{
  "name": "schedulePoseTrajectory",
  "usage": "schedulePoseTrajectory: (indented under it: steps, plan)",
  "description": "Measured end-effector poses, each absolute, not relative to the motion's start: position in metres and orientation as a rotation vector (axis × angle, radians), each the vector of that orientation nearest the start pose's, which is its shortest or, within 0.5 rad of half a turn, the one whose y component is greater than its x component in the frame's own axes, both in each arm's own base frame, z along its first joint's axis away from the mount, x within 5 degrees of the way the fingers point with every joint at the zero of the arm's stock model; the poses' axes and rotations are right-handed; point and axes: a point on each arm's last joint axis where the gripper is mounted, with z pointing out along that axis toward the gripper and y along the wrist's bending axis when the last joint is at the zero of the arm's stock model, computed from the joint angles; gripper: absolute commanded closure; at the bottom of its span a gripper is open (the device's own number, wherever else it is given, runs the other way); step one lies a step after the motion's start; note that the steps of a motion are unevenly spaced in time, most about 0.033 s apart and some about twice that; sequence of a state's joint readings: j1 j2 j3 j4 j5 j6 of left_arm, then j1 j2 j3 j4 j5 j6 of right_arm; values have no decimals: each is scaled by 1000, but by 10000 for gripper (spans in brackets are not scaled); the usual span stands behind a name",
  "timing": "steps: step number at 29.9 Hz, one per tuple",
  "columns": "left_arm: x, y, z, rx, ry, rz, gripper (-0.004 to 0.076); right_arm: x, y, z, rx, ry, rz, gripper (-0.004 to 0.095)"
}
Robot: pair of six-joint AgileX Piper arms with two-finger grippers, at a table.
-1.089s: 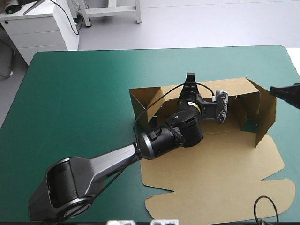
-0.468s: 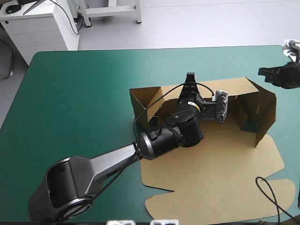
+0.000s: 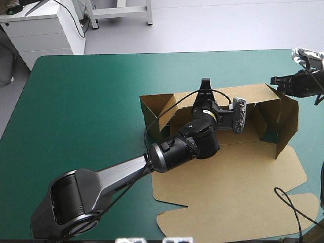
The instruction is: Fold the box
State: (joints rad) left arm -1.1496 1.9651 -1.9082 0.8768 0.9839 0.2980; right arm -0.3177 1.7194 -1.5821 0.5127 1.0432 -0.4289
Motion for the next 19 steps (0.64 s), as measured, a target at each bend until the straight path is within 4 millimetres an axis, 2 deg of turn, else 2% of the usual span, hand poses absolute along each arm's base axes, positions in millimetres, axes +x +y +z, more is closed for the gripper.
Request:
schedulePoseTrajectory:
  steps: [9,19]
  plan:
    - [235,-383,351,1652,1428,648,731,360,-77,320,2,2582,410,908]
    - [235,-383,351,1652,1429,649,731,342,-73,326,-47,2601,376,908]
